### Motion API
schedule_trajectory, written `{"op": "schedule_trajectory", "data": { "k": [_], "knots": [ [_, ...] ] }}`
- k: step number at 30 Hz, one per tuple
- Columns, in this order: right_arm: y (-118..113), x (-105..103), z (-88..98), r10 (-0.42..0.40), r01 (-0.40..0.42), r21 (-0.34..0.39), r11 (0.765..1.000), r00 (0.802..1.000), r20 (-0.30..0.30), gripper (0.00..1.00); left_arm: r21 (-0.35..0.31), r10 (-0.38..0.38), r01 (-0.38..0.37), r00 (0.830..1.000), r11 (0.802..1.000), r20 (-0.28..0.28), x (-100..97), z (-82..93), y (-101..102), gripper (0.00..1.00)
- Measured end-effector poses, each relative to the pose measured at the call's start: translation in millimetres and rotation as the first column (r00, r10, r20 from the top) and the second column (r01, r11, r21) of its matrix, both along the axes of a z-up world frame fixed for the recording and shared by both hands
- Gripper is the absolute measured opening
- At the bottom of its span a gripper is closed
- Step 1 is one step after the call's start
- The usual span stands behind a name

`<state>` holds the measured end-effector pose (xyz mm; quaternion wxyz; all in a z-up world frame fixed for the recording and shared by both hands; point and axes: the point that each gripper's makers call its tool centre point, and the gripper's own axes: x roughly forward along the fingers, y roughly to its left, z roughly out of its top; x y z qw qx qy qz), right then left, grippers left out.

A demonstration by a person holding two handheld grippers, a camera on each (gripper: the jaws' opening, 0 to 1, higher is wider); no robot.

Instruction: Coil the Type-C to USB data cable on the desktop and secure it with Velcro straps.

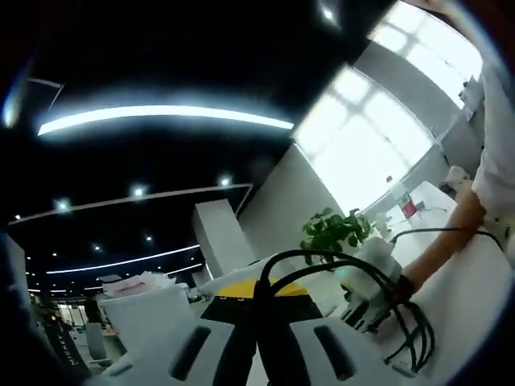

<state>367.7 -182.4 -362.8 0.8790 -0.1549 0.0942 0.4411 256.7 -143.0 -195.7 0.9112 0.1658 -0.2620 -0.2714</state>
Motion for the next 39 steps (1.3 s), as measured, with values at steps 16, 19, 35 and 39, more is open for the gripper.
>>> {"op": "schedule_trajectory", "data": {
  "k": [16, 19, 35, 39],
  "knots": [
    [-23, -41, 102.2, -0.014, -0.051, 0.243, 0.969, 0.966, 0.260, 0.02, 0.014, 0.137, -0.136, 0.975, 0.991, -0.173, 44.1, -38.4, 22, 0.04],
    [-21, -52, 111.0, 0.015, -0.093, 0.256, 0.962, 0.957, 0.290, 0.02, 0.039, 0.160, -0.156, 0.973, 0.987, -0.164, 45.9, -40.9, 22, 0.04],
    [-8, -86, 118.5, 0.186, -0.269, 0.274, 0.923, 0.938, 0.293, 0.02, 0.087, 0.198, -0.185, 0.966, 0.979, -0.166, 49.7, -47.6, 22, 0.17],
    [-5, -87, 111.5, 0.210, -0.282, 0.260, 0.923, 0.939, 0.272, 0.02, 0.106, 0.170, -0.154, 0.973, 0.982, -0.159, 46.9, -48.1, 16, 0.08]
  ]
}}
